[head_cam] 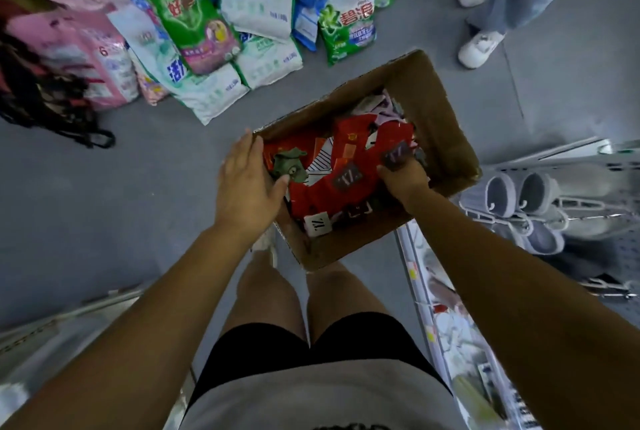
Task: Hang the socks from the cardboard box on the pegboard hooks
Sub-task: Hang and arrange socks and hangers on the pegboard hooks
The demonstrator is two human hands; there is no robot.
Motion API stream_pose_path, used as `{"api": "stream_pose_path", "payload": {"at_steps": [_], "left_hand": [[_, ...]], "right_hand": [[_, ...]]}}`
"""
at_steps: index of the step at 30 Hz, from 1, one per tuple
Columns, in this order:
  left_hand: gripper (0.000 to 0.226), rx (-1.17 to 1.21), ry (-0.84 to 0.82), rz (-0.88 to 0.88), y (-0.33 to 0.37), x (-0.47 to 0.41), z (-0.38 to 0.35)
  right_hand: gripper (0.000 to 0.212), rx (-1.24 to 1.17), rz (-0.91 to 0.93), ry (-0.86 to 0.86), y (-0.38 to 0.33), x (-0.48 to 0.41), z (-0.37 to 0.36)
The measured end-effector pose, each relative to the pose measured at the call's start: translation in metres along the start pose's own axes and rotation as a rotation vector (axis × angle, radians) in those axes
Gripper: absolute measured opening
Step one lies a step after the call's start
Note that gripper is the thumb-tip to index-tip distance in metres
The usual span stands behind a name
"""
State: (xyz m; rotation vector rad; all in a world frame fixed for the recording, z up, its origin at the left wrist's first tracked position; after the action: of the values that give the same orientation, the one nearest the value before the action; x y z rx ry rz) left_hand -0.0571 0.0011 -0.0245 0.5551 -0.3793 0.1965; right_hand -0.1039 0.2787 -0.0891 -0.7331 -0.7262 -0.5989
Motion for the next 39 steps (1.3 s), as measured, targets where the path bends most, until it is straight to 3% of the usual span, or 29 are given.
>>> {"api": "stream_pose_path", "payload": {"at_steps": [5,11,16,19,23,27,30,33,36,39], "left_hand": [[0.08,-0.091,0.04,-0.028,-0.008,-0.004,-0.014],[0.08,-0.107,0.059,-0.051,-0.013,-0.006,-0.017],[0.077,-0.112,0.084,-0.054,-0.01,-0.008,-0.02],[0.077,-0.12,0.077,-0.047,-0.01,-0.009,-0.02],[0.077,-0.13,0.072,-0.06,-0.01,-0.009,-0.018],[0.077,-0.135,0.058,-0.065,-0.011,-0.009,-0.016],[0.077,-0.134,0.054,-0.056,-0.011,-0.009,-0.017],[0.078,-0.133,0.06,-0.055,-0.012,-0.01,-0.019],[0.078,-0.131,0.062,-0.055,-0.016,-0.009,-0.021],[0.079,-0.129,0.066,-0.061,-0.019,-0.009,-0.022]], "right_hand": [[0.057,-0.273,-0.245,0.085,0.007,-0.049,-0.007],[0.08,-0.262,-0.345,0.134,0.016,-0.062,-0.015],[0.051,-0.291,-0.237,0.154,0.014,-0.062,-0.011],[0.026,-0.454,-0.177,0.246,0.008,-0.047,-0.003],[0.024,-0.537,-0.097,0.308,0.0,-0.014,0.012],[0.012,-0.712,-0.222,0.048,0.005,0.003,0.012],[0.018,-0.489,-0.233,-0.087,0.006,0.003,-0.006],[0.035,-0.316,-0.13,-0.035,0.007,-0.006,-0.026],[0.028,-0.269,-0.114,-0.035,0.015,-0.023,-0.041],[0.021,0.035,-0.025,-0.102,0.023,-0.043,-0.052]]}}
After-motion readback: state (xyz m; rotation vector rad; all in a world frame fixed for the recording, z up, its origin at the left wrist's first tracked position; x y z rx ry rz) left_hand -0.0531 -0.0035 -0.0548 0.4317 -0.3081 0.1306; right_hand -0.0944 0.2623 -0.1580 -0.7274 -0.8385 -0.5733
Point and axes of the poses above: each hand's wrist, its own x-axis away from the middle knuckle, its own z-axis out of the back of the hand, y = z × x, the point moved 3 cm from there along -x, towards the middle knuckle, and after that the axes turned 1 degree about x, right-handed, at the moved point
